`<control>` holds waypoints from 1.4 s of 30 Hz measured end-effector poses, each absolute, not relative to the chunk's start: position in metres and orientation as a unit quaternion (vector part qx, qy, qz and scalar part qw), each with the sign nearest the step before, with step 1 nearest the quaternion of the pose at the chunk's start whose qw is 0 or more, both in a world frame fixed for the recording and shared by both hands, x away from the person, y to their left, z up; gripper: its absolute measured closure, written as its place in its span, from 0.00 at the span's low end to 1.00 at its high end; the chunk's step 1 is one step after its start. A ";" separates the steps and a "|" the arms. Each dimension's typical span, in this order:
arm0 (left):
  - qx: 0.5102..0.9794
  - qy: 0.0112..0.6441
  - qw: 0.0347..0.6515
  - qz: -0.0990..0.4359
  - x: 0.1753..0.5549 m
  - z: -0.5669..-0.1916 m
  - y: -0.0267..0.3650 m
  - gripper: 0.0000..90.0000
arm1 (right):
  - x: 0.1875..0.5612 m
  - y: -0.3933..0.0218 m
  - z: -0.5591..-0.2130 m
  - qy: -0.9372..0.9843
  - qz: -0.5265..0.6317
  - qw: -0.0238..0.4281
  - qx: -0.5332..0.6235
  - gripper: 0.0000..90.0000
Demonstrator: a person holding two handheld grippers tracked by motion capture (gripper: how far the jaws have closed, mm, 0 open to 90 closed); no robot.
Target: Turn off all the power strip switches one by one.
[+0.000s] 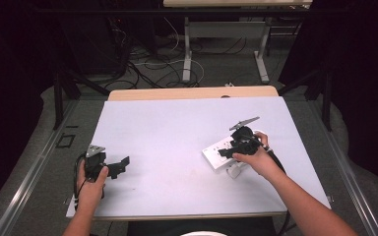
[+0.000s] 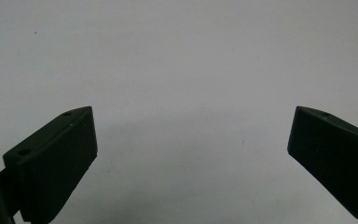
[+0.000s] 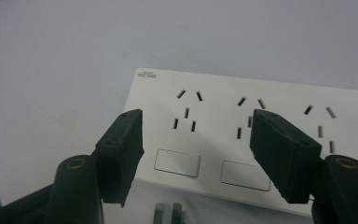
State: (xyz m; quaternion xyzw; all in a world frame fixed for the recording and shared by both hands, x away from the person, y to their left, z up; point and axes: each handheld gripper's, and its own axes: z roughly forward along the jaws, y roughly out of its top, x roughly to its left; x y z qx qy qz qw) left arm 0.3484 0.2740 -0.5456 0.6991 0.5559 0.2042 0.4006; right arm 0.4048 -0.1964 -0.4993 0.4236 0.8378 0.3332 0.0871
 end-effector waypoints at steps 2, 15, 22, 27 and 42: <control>0.699 0.556 0.401 0.204 0.348 -0.545 0.274 0.01 | 0.404 -0.202 -0.498 0.837 0.329 0.091 0.428 0.37; 0.699 0.557 0.400 0.203 0.348 -0.546 0.273 0.01 | 0.399 -0.238 -0.498 0.805 0.339 0.148 0.464 0.00; 0.698 0.557 0.403 0.199 0.348 -0.545 0.274 0.01 | 0.394 -0.259 -0.495 0.775 0.349 0.182 0.495 0.00; 0.701 0.558 0.400 0.193 0.348 -0.545 0.274 0.01 | 0.388 -0.274 -0.497 0.757 0.358 0.192 0.511 0.00; 0.696 0.566 0.398 0.191 0.348 -0.546 0.275 0.01 | 0.370 -0.322 -0.517 0.706 0.364 0.209 0.570 0.00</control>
